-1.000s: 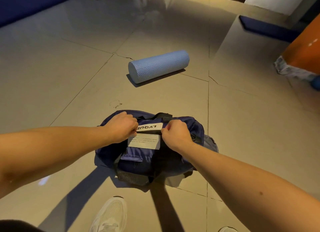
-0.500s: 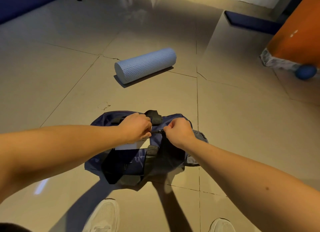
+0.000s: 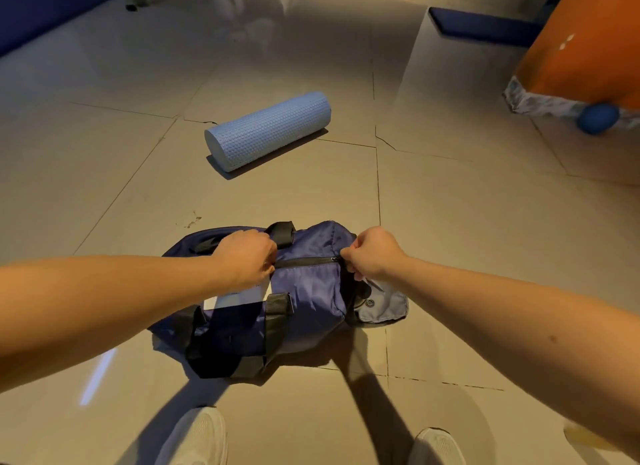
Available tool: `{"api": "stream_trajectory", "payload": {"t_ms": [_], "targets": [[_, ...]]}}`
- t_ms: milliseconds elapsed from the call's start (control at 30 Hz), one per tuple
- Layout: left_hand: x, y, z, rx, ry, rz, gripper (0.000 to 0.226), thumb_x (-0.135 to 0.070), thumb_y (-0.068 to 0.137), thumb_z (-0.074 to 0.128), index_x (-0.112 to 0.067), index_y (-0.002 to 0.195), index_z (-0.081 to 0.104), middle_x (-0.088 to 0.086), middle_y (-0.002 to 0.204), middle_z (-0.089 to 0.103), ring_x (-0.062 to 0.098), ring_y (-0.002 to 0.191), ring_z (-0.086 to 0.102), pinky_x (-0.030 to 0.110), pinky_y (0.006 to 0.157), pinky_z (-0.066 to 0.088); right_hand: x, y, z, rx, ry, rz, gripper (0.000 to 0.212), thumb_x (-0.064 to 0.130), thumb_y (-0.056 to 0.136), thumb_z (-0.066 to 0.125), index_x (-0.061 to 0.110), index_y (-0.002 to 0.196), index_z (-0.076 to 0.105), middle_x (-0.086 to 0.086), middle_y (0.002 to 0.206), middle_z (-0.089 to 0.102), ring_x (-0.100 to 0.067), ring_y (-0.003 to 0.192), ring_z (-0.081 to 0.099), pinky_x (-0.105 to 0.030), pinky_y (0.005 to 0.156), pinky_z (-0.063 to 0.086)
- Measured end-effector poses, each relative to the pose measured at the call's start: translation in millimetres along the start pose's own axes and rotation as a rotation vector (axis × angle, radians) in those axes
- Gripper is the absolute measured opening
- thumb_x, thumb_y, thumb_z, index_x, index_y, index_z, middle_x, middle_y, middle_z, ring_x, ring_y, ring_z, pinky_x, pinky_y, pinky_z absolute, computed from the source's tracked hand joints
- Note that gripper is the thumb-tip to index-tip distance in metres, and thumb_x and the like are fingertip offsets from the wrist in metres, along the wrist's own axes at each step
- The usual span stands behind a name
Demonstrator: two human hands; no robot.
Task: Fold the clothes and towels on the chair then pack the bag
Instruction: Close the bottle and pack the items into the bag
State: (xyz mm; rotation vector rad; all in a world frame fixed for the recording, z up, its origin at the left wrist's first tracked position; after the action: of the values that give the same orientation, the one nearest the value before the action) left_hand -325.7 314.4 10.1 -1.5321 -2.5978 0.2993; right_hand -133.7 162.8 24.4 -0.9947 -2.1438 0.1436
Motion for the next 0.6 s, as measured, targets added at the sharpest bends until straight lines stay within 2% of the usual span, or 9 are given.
{"api": "stream_trajectory", "payload": {"t_ms": [100, 200, 233, 300, 333, 400, 500, 600], "targets": [[-32, 5, -22, -0.05, -0.072, 0.06, 0.022, -0.039, 0.097, 0.059, -0.021, 0.109, 0.064, 0.0, 0.106, 0.061, 0.019, 0.088, 0.057, 0.037, 0.074, 0.053, -13, 8, -14, 0.137, 0.062, 0.073, 0.036, 0.024, 0.104, 0.058, -0.005, 0.084, 0.069, -0.022, 0.081, 0.075, -0.028, 0.061, 0.071, -0.029, 0.05, 0.055], [-78, 9, -34, -0.089, -0.138, 0.082, 0.03, -0.044, 0.097, 0.059, -0.023, 0.119, 0.057, -0.002, 0.116, 0.058, 0.021, 0.096, 0.059, 0.039, 0.078, 0.054, -53, 29, -21, 0.127, 0.036, 0.151, 0.035, 0.021, 0.103, 0.055, -0.007, 0.086, 0.069, -0.027, 0.085, 0.075, -0.038, 0.074, 0.075, -0.04, 0.066, 0.063], [-93, 12, -33, -0.08, -0.128, 0.065, 0.034, -0.046, 0.097, 0.059, -0.022, 0.121, 0.055, -0.001, 0.119, 0.057, 0.023, 0.099, 0.06, 0.042, 0.08, 0.054, -69, 35, -21, 0.107, -0.002, 0.19, 0.031, 0.019, 0.101, 0.056, -0.007, 0.09, 0.069, -0.026, 0.085, 0.075, -0.039, 0.075, 0.075, -0.041, 0.066, 0.063], [-120, 18, -26, -0.052, -0.138, -0.031, 0.047, -0.054, 0.094, 0.061, -0.021, 0.126, 0.052, 0.001, 0.123, 0.056, 0.026, 0.105, 0.059, 0.044, 0.082, 0.054, -101, 43, -19, 0.069, -0.075, 0.253, 0.019, 0.013, 0.098, 0.058, -0.004, 0.095, 0.066, -0.019, 0.084, 0.068, -0.031, 0.065, 0.066, -0.032, 0.054, 0.053], [-130, 21, -21, -0.041, -0.17, -0.102, 0.054, -0.058, 0.092, 0.062, -0.02, 0.128, 0.051, 0.002, 0.124, 0.056, 0.026, 0.106, 0.059, 0.044, 0.082, 0.054, -115, 45, -17, 0.057, -0.092, 0.281, 0.014, 0.01, 0.097, 0.057, -0.003, 0.096, 0.063, -0.018, 0.088, 0.062, -0.028, 0.066, 0.059, -0.031, 0.053, 0.045], [-146, 25, -9, -0.038, -0.253, -0.244, 0.066, -0.066, 0.087, 0.065, -0.018, 0.13, 0.049, 0.003, 0.125, 0.056, 0.027, 0.109, 0.059, 0.044, 0.082, 0.054, -145, 52, -5, 0.059, -0.033, 0.364, 0.012, 0.01, 0.098, 0.056, 0.0, 0.103, 0.055, -0.019, 0.1, 0.057, -0.029, 0.077, 0.053, -0.032, 0.062, 0.04], [-160, 26, 9, -0.065, -0.32, -0.415, 0.081, -0.072, 0.078, 0.071, -0.016, 0.131, 0.045, 0.003, 0.127, 0.051, 0.027, 0.116, 0.056, 0.043, 0.087, 0.054, -179, 59, 23, 0.083, 0.158, 0.505, 0.025, 0.023, 0.098, 0.06, 0.001, 0.106, 0.05, -0.018, 0.104, 0.056, -0.031, 0.08, 0.052, -0.036, 0.064, 0.041], [-176, 29, 22, -0.179, -0.268, -0.444, 0.084, -0.072, 0.073, 0.074, -0.016, 0.126, 0.043, 0.003, 0.123, 0.046, 0.026, 0.117, 0.05, 0.039, 0.091, 0.049, -219, 84, 59, 0.032, 0.395, 0.608, 0.066, 0.035, 0.076, 0.078, 0.0, 0.126, 0.053, -0.02, 0.121, 0.062, -0.039, 0.101, 0.062, -0.042, 0.083, 0.056]]}}
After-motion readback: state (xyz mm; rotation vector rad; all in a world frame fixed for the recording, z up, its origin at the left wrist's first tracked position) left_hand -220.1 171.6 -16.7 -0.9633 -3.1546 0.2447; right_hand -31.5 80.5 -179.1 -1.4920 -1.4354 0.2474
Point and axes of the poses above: each hand's wrist, its own y-axis towards the middle knuckle, its own z-axis out of the palm, x = y × z, the point moved 1 cm from there along y, towards the middle knuckle
